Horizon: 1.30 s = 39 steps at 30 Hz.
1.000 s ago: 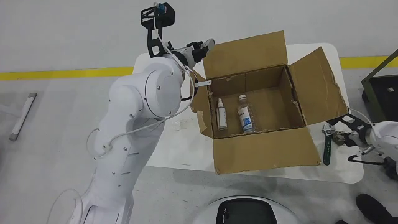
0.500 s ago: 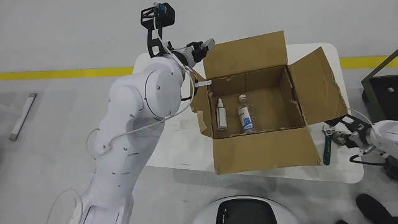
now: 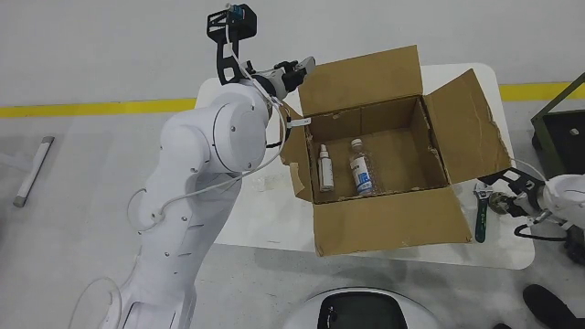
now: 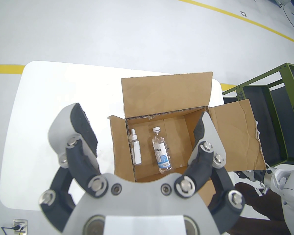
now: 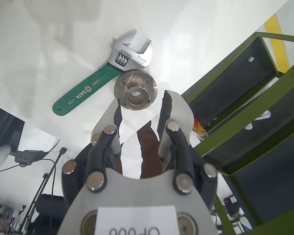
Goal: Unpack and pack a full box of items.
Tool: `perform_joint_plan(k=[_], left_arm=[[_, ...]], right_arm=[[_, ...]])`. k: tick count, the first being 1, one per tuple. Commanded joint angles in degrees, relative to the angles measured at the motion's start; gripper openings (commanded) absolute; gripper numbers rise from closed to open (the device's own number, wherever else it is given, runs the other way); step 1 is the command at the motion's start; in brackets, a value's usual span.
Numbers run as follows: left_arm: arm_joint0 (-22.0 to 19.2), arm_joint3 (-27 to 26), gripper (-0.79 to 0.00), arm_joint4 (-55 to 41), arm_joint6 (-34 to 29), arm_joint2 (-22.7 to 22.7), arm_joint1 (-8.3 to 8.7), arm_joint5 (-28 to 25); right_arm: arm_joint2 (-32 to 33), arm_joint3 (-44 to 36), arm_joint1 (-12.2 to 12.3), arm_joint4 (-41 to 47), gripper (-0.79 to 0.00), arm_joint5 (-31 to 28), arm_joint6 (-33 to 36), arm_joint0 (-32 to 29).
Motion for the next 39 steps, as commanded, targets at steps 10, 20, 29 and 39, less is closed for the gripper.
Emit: perform_joint_plan(k=[10, 20, 29, 39], left_arm=[[0.00, 0.00, 0.000, 0.00, 0.00, 0.00, 0.00, 0.00], [0.00, 0.00, 0.000, 0.00, 0.00, 0.00, 0.00, 0.00], [0.00, 0.00, 0.000, 0.00, 0.00, 0.00, 0.00, 0.00], [0.00, 0.00, 0.000, 0.00, 0.00, 0.00, 0.00, 0.00]], right_arm=[[-1.65, 1.29, 0.20, 0.23, -0.443, 0.01, -0.64, 0.97], [-3.32, 2.37, 0.34, 0.05, -0.502, 0.33, -1.08, 1.59], [-4.08, 2.78, 0.50, 0.09, -0.505, 0.88, -1.12, 1.93], [-4.58, 2.73, 0.70, 0.17, -0.514, 1.46, -1.30, 2.04]])
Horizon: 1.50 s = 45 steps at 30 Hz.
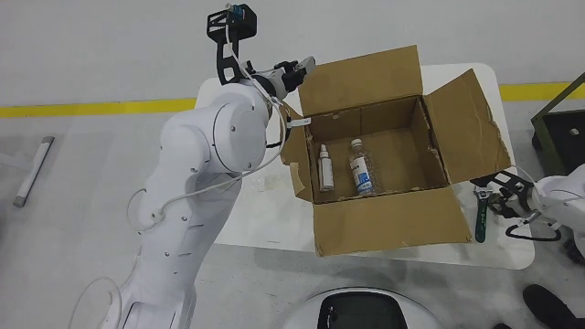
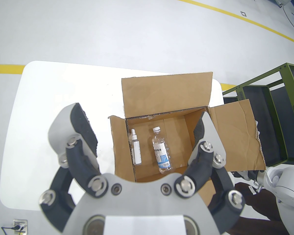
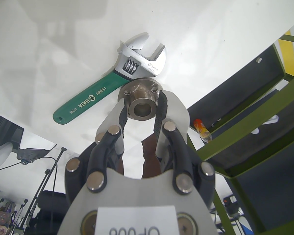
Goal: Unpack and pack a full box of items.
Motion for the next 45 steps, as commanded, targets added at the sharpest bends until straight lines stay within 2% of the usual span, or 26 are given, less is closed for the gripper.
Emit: perform_joint_plan(k=[1, 6, 8, 10, 13, 25, 30, 38, 45], left_arm=[[0.00, 0.00, 0.000, 0.00, 0.00, 0.00, 0.00, 0.00], [0.00, 0.00, 0.000, 0.00, 0.00, 0.00, 0.00, 0.00], [0.00, 0.00, 0.000, 0.00, 0.00, 0.00, 0.00, 0.00], [0.00, 0.00, 0.000, 0.00, 0.00, 0.00, 0.00, 0.00], [0.00, 0.00, 0.000, 0.00, 0.00, 0.00, 0.00, 0.00], [0.00, 0.00, 0.000, 0.00, 0.00, 0.00, 0.00, 0.00], [0.00, 0.00, 0.000, 0.00, 0.00, 0.00, 0.00, 0.00], [0.00, 0.00, 0.000, 0.00, 0.00, 0.00, 0.00, 0.00], [0.00, 0.00, 0.000, 0.00, 0.00, 0.00, 0.00, 0.00]], right_arm=[[-0.12, -0.04, 0.03, 0.02, -0.517, 0.11, -0.03, 0.02], [-0.42, -0.08, 0.13, -0.04, -0.557, 0.23, 0.02, 0.08], [-0.48, -0.04, 0.17, -0.02, -0.634, 0.32, -0.02, 0.12], [-0.55, -0.02, 0.21, -0.01, -0.665, 0.45, -0.08, 0.13], [-0.65, -0.01, 0.26, 0.00, -0.779, 0.53, -0.16, 0.12], [3.40, -1.56, 0.89, 1.74, -0.785, 2.01, -1.31, -1.19], [10.75, -2.54, 1.43, 5.84, -0.785, 4.46, -3.33, -2.94], [29.95, -5.85, 1.46, 20.59, -0.785, 8.36, -13.95, -9.35], [42.59, -13.80, 0.46, 33.48, -0.785, 3.68, -22.23, -16.58]])
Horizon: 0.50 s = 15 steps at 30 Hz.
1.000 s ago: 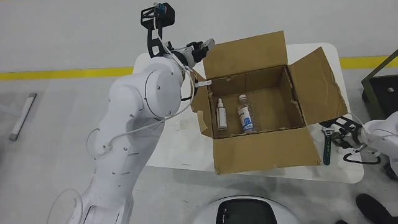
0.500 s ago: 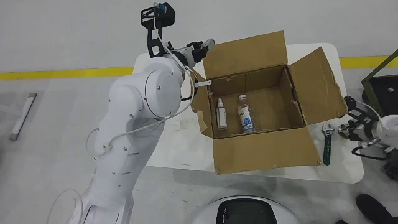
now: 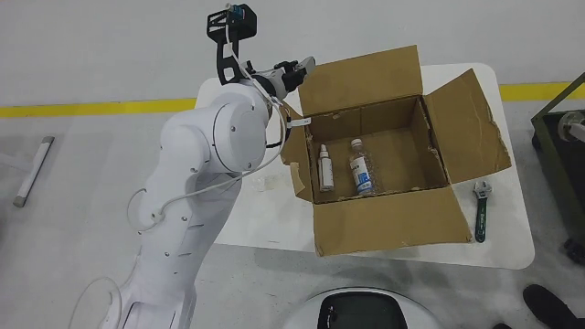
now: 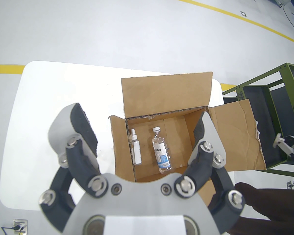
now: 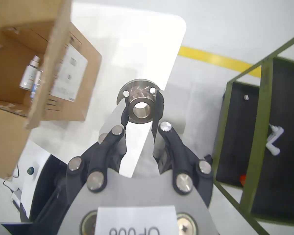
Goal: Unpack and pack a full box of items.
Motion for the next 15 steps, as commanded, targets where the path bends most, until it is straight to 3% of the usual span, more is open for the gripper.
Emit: perform_joint_plan(k=[1, 7, 11, 15], left_arm=[[0.00, 0.00, 0.000, 0.00, 0.00, 0.00, 0.00, 0.00], [0.00, 0.00, 0.000, 0.00, 0.00, 0.00, 0.00, 0.00], [0.00, 0.00, 0.000, 0.00, 0.00, 0.00, 0.00, 0.00], [0.00, 0.00, 0.000, 0.00, 0.00, 0.00, 0.00, 0.00]], right_arm=[[2.51, -3.11, -0.30, 3.27, -0.785, -1.43, -2.04, -1.64], [2.32, -11.78, -0.37, 6.62, -0.785, -4.11, -2.99, -3.65], [-4.03, -16.40, 0.43, 3.67, -0.785, -3.07, -0.43, -1.51], [-14.04, -17.88, 1.45, -1.43, -0.785, -0.95, 1.81, 4.58]])
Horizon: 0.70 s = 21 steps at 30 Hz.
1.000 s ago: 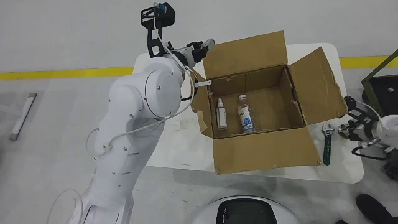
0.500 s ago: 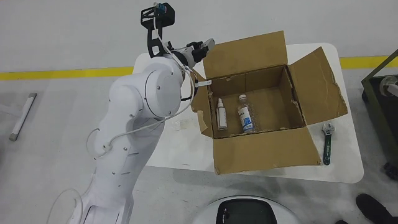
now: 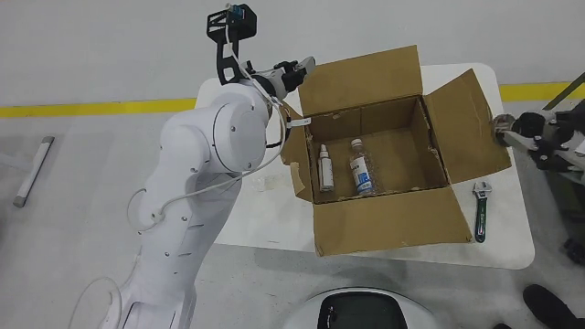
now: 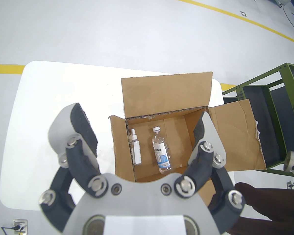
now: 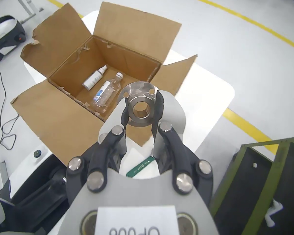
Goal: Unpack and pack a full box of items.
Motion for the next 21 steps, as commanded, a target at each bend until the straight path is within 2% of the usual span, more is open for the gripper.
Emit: perform_joint_plan(k=[1, 7, 12, 16, 21], left_arm=[[0.00, 0.00, 0.000, 0.00, 0.00, 0.00, 0.00, 0.00], [0.00, 0.00, 0.000, 0.00, 0.00, 0.00, 0.00, 0.00], [0.00, 0.00, 0.000, 0.00, 0.00, 0.00, 0.00, 0.00], [0.00, 0.00, 0.000, 0.00, 0.00, 0.00, 0.00, 0.00], [0.00, 0.00, 0.000, 0.00, 0.00, 0.00, 0.00, 0.00]], right_arm=[[-6.79, 0.00, 0.50, -4.04, -0.785, 0.84, 1.36, 4.13], [-28.65, 6.13, 0.33, -17.64, -0.785, 3.48, 1.11, 17.76], [-45.15, 16.80, -1.95, -21.32, -0.785, 5.64, 0.20, 30.92], [-54.38, 23.17, -4.14, -22.28, -0.785, 6.67, 0.76, 39.03], [-62.18, 28.61, -6.57, -25.25, -0.785, 9.60, 0.84, 44.92]])
